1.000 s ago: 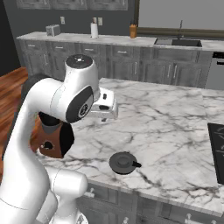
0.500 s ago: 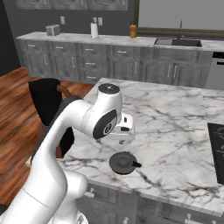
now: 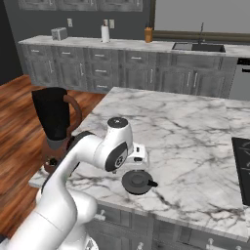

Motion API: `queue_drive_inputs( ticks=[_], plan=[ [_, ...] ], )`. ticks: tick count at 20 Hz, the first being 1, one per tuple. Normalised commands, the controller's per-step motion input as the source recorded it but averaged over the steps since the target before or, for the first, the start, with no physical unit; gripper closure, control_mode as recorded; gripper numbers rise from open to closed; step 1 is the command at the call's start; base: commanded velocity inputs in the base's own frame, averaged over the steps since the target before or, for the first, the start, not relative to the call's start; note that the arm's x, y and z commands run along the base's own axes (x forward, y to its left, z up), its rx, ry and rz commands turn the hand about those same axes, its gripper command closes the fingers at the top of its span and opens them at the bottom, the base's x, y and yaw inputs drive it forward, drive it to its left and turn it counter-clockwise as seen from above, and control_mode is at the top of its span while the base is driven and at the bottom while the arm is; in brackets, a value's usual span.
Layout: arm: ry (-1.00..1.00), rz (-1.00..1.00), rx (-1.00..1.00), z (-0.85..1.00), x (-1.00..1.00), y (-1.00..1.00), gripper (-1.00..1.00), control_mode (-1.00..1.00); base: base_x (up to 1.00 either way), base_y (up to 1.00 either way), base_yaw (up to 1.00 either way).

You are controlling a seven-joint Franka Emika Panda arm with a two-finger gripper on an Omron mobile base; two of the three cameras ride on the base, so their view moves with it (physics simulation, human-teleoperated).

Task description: Grab the lime and garlic from the fridge, place them in the blender, close the lid, and turn on the blender to create a marinade.

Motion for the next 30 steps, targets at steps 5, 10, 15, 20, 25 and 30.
queue_drive_inputs(
  ticks=[5,10,15,20,25,30],
  plan=[
    [0.0,0.03,0.01,-0.43,0.31,-0.06,-1.0,-1.0,0.0,0.0,0.0],
    [0.02,0.06,0.04,-0.32,0.35,-0.28,-1.0,-1.0,0.0,0.0,0.0],
    [0.05,0.06,0.02,-0.28,0.38,-0.24,-1.0,-1.0,0.0,0.0,0.0],
    [0.07,0.02,0.0,-0.31,0.42,0.0,-1.0,-1.0,0.0,0.0,0.0],
    [0.09,0.0,0.0,-0.36,0.36,0.0,-1.0,-1.0,0.0,0.0,0.0],
    [0.07,0.01,0.0,-0.5,0.22,0.0,-1.0,-1.0,0.0,0.0,0.0]
  ],
)
